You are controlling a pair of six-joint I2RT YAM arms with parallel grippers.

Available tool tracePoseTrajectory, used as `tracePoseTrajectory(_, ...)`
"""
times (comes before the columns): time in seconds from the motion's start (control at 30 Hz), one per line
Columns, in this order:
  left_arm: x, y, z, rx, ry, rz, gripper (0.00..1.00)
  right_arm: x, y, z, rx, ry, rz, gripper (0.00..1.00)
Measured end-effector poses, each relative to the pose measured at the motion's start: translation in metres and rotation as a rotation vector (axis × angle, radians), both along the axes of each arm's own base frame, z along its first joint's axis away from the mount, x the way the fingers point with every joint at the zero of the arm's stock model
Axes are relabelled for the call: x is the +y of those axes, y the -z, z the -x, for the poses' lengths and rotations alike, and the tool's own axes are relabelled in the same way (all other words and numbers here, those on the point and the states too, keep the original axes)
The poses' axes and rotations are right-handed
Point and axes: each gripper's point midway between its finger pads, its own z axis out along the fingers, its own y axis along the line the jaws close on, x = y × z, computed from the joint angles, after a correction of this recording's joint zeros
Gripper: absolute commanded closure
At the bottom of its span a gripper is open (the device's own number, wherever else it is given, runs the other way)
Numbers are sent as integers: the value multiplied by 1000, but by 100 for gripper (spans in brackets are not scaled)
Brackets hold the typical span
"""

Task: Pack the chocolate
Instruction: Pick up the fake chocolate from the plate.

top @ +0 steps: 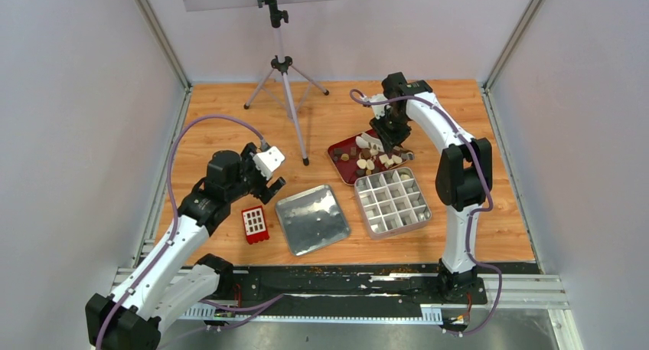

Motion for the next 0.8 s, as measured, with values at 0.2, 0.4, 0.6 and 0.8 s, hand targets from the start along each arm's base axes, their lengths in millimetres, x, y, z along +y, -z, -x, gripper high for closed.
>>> tracePoseTrajectory(0.2, 1, 0, 0, 0, -3, 2, 8, -1, -1, -1, -7, -4, 7, 82)
tracePoseTrajectory(0.4, 0, -1, 0, 2, 0, 13, 8, 1, -17, -2, -41, -11, -13, 83)
tracePoseTrajectory(0.6, -2, 3, -2, 17, -4, 19, 8, -3, -63, 18, -129, -20, -56, 83)
tracePoseTrajectory(0.8, -3, 9, -3, 40, -5, 11, 8, -16, -84, 63, -143, -34, -64, 83)
